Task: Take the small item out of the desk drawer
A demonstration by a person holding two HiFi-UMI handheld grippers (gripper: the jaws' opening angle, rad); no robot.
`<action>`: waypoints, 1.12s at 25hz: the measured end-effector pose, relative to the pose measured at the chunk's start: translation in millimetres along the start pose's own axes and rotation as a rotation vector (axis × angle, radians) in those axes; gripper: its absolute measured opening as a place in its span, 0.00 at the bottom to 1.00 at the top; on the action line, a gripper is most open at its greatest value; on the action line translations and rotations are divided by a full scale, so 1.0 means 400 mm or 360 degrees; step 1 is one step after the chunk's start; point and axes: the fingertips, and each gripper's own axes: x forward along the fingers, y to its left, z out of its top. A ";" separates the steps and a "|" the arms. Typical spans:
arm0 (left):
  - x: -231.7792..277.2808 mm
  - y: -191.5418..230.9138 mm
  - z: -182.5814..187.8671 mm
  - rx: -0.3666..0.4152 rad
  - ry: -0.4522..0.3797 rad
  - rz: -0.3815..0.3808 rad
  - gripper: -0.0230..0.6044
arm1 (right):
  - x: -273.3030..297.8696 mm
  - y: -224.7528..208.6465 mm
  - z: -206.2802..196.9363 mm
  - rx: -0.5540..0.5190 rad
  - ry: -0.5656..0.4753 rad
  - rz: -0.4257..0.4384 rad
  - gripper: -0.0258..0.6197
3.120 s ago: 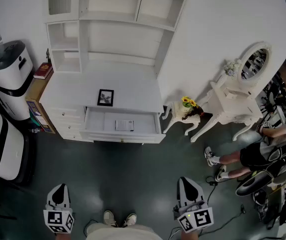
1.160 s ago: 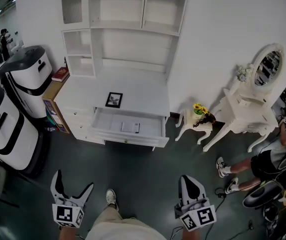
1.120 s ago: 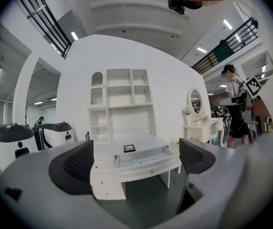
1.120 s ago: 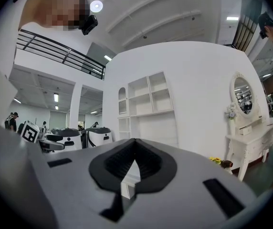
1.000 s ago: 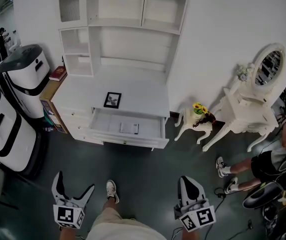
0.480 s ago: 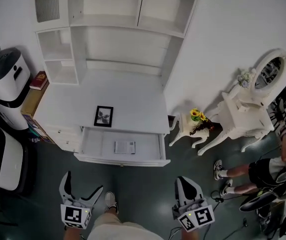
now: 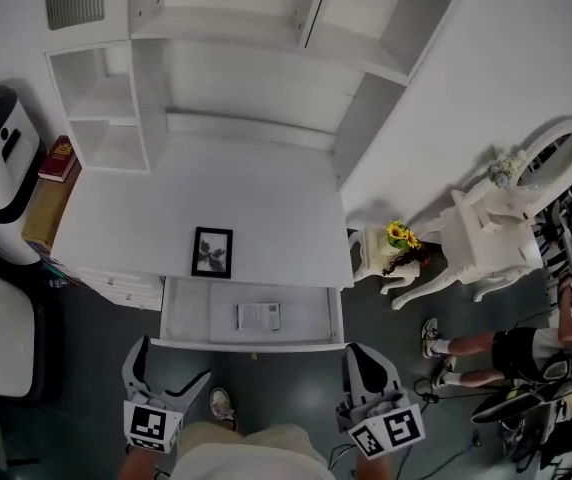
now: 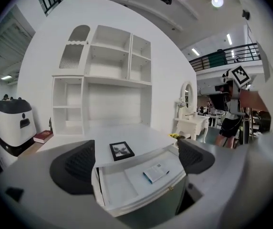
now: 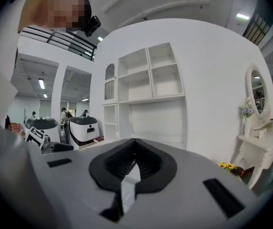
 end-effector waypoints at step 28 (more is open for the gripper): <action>0.361 -0.133 0.048 0.0106 0.0109 -0.0175 0.89 | 0.179 -0.313 0.048 0.0073 -0.0080 0.0091 0.06</action>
